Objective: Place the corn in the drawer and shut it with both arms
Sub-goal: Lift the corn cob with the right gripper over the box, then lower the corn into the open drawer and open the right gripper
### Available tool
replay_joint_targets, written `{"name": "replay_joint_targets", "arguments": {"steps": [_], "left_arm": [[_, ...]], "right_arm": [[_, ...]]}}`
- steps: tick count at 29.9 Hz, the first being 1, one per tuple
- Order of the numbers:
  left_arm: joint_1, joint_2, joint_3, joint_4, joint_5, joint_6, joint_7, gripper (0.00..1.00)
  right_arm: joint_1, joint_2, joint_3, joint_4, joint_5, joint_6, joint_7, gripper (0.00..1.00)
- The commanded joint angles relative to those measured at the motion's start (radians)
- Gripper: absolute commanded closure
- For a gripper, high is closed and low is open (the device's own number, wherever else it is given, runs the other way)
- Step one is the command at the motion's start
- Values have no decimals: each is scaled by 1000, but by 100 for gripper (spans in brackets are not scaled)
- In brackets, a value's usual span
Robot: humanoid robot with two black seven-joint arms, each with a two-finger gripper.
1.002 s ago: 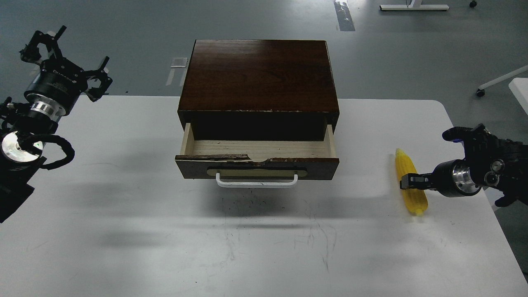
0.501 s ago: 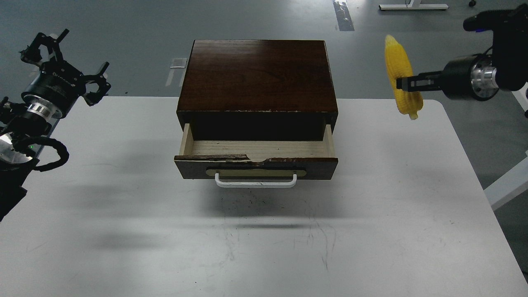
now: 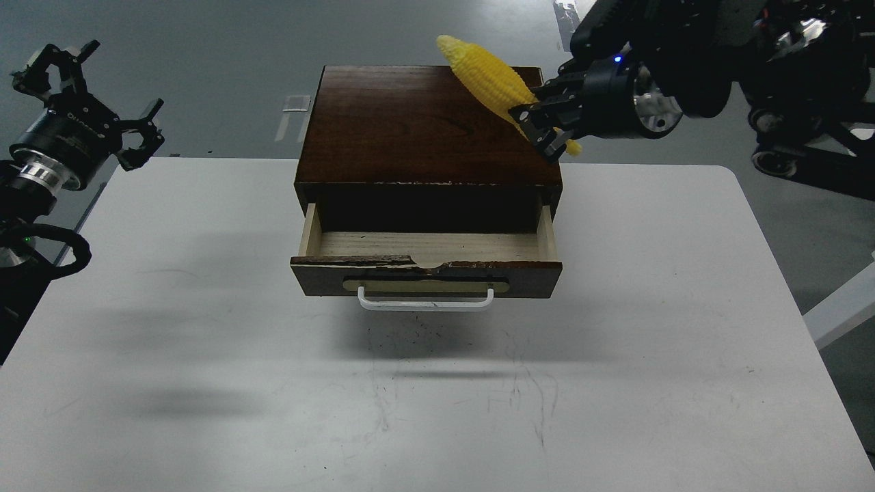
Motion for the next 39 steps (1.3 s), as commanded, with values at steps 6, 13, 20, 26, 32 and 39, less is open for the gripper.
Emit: {"name": "replay_joint_targets", "arguments": {"steps": [6, 13, 20, 26, 32, 39], "left_arm": [[0, 30, 1, 2, 0, 0, -6, 2], [-7, 33, 5, 2, 2, 0, -3, 2], [-7, 30, -2, 8, 0, 0, -7, 2], [-7, 30, -5, 14, -9, 0, -7, 2], [-3, 36, -6, 13, -10, 0, -10, 2], [-12, 42, -51, -3, 0, 0, -15, 5]], "right_arm": [[-79, 110, -6, 37, -341, -50, 87, 87], [-149, 113, -26, 37, -431, -53, 98, 86], [-169, 113, -26, 40, -424, -52, 129, 47], [-183, 111, -28, 36, -414, -46, 129, 43], [-177, 111, -26, 36, -409, -46, 131, 37], [-145, 102, 50, -24, -281, -46, 132, 33]]}}
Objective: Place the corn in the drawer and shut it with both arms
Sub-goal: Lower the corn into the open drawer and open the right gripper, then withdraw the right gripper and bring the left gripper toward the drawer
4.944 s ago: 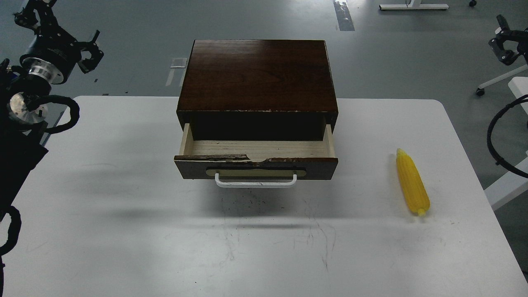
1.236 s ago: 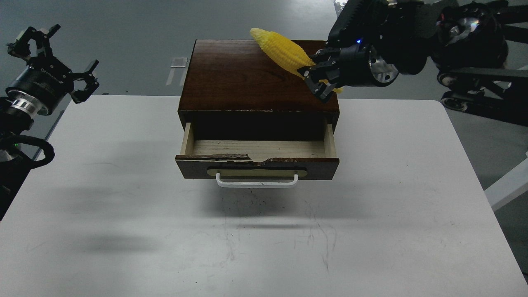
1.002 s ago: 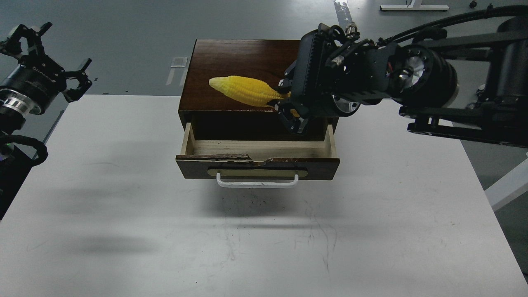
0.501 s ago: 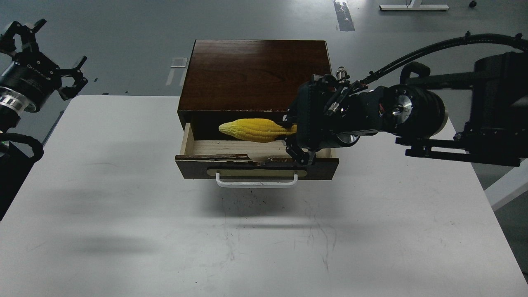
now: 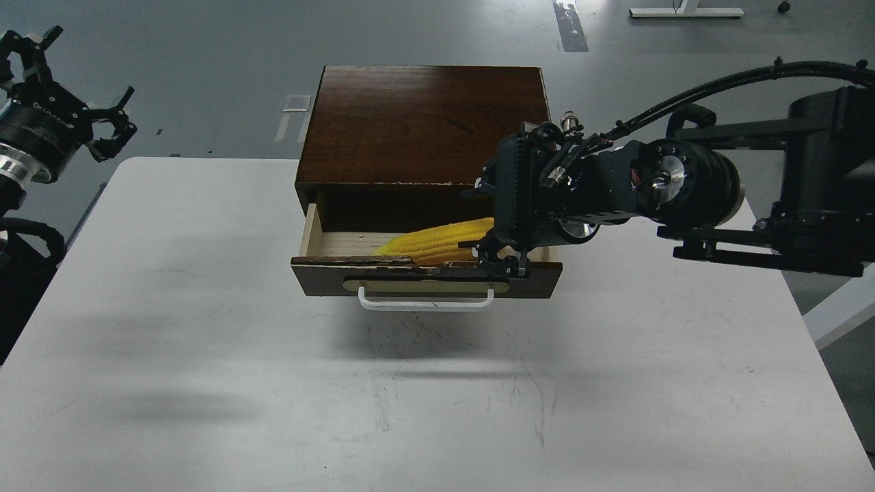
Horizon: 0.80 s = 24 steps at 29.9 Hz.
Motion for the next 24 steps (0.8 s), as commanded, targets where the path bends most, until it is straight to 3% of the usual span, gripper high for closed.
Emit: {"name": "replay_joint_targets", "arguments": {"steps": [1, 6, 8, 12, 15, 18, 22, 24], "left_arm": [[-12, 2, -11, -2, 9, 0, -4, 6], [-62, 15, -11, -9, 119, 0, -19, 15], [-82, 31, -11, -28, 173, 0, -31, 15], [-114, 62, -11, -94, 302, 0, -36, 15], [-134, 82, -15, -164, 454, 0, -39, 15], [-140, 85, -13, -236, 566, 0, -39, 17], [-140, 91, -13, -422, 811, 0, -42, 19], [-140, 91, -13, -474, 889, 0, -45, 19]], "right_arm": [[24, -1, 76, -57, 113, 0, 0, 31], [26, -22, 215, -177, 403, 3, 0, 6], [29, -50, 235, -235, 494, 3, 0, 3], [29, -126, 268, -312, 583, 1, 12, 1], [17, -212, 312, -369, 719, 0, 66, 0], [5, -242, 315, -448, 946, 4, 64, 0], [-26, -248, 298, -611, 1363, 4, 52, 0], [-43, -257, 303, -646, 1437, 4, 52, 0]]}}
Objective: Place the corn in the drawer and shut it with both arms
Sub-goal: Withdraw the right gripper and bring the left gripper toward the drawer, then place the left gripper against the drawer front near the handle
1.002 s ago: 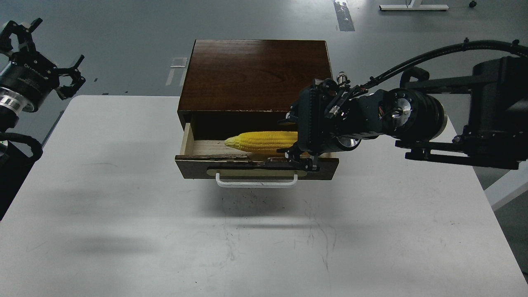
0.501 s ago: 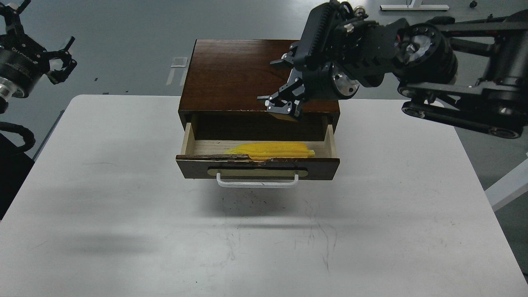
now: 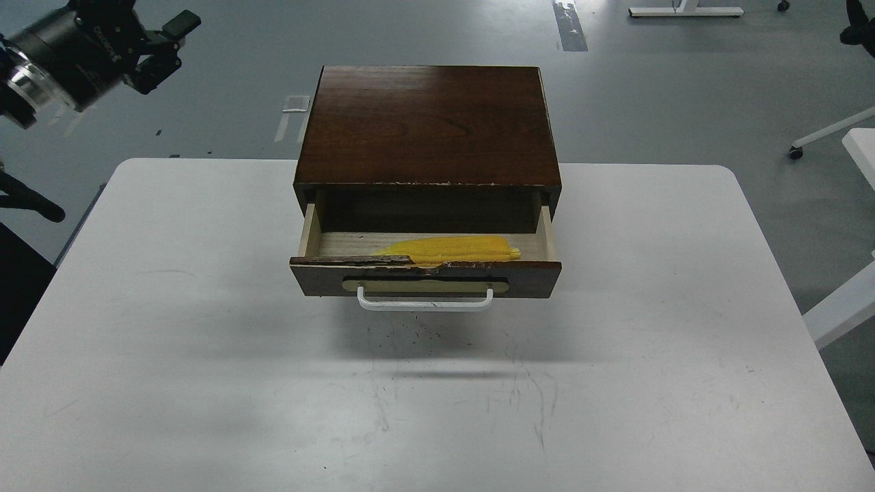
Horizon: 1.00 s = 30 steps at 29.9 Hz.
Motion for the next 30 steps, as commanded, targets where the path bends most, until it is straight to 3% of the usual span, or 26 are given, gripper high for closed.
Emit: {"name": "replay_joint_targets", "arguments": {"steps": [1, 6, 7, 9, 13, 16, 17, 20, 30], "left_arm": [[0, 1, 1, -137, 201, 1, -5, 19], [0, 15, -1, -289, 376, 1, -5, 23], [0, 19, -1, -341, 411, 1, -6, 35], [-2, 30, -1, -425, 483, 1, -8, 38], [0, 30, 5, -533, 600, 1, -8, 58], [0, 30, 16, -582, 666, 1, -8, 73], [0, 32, 20, -601, 710, 1, -8, 84], [-3, 32, 40, -634, 810, 1, -9, 100], [-154, 35, 229, -645, 924, 1, -8, 100]], "right_arm": [[-43, -22, 15, -107, 217, 1, 0, 0], [-118, -23, 23, -236, 384, 2, 5, 0], [-152, -22, 26, -263, 471, 13, 5, 0], [-207, -22, 40, -303, 623, 54, -3, 0], [-296, -19, 71, -342, 847, 106, -8, 0], [-340, -19, 94, -345, 897, 106, -8, 0], [-363, -20, 107, -345, 902, 106, -6, 0], [-405, -20, 118, -347, 900, 99, -8, 0], [-463, -25, 166, -363, 911, 119, 5, 0]]}}
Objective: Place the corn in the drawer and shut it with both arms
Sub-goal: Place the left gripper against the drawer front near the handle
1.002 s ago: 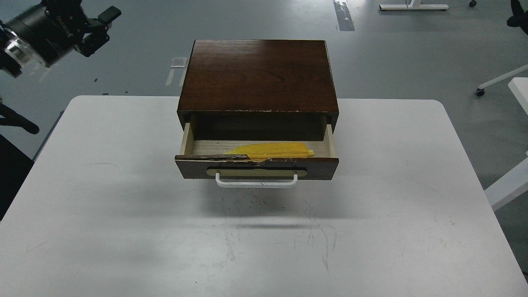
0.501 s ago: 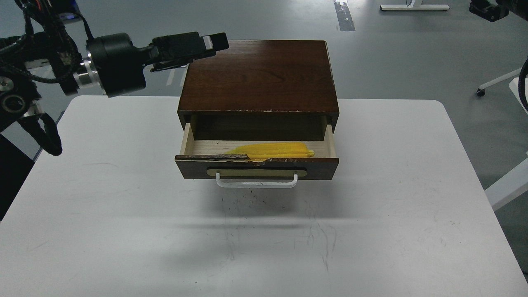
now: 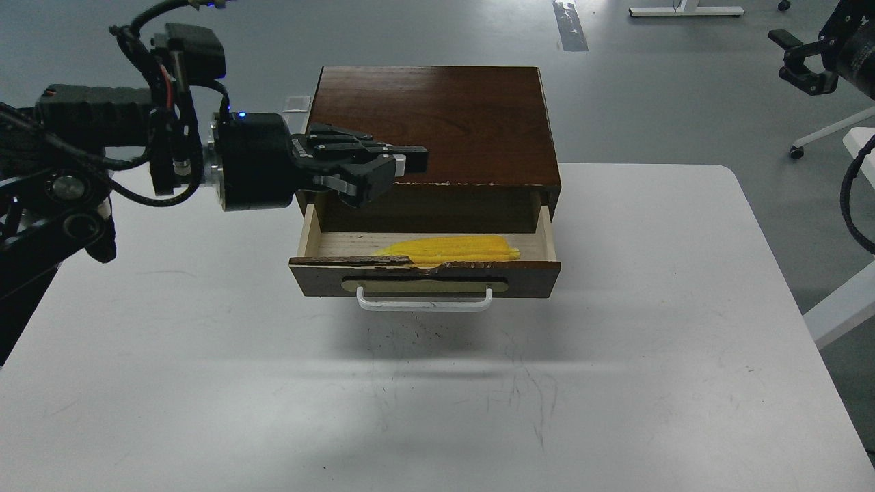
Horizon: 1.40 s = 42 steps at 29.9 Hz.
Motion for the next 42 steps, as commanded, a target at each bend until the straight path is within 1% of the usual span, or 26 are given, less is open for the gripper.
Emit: {"name": "replay_joint_targets", "arguments": {"steps": [1, 3, 5, 9, 11, 13, 17, 22, 27, 30, 34, 42], "left_arm": [[-53, 6, 77, -3, 27, 0, 0, 100], [-65, 6, 94, -43, 29, 0, -2, 100], [-59, -4, 104, -52, 32, 0, 0, 100], [-76, -14, 181, -52, 105, 0, -2, 100], [-100, -57, 237, -52, 139, 0, -2, 100], [-122, -92, 274, -51, 141, 0, 0, 100], [-140, -126, 337, -40, 208, 0, 2, 100], [-125, -136, 419, -15, 341, 0, 2, 100], [-123, -134, 426, -12, 355, 0, 2, 100], [-123, -134, 443, 3, 430, 0, 2, 100], [-122, -136, 460, 15, 502, 0, 2, 100], [-122, -134, 477, 15, 504, 0, 3, 100]], "right_arm": [[-45, 0, 43, 1, 4, 15, 9, 0], [-99, 0, 123, -2, 24, 38, 9, 0], [-149, 7, 187, -5, 69, 67, 9, 0], [-211, 30, 273, -48, 159, 67, 9, 0], [-235, 102, 313, -83, 200, 67, 10, 0], [-252, 141, 339, -121, 205, 67, 10, 0], [-278, 182, 381, -195, 205, 67, 19, 0], [-280, 198, 385, -234, 203, 67, 22, 0], [-283, 198, 385, -287, 203, 67, 22, 0], [-281, 198, 384, -321, 203, 67, 22, 0], [-281, 196, 382, -324, 203, 67, 22, 0], [-283, 197, 382, -324, 203, 67, 22, 0]]}}
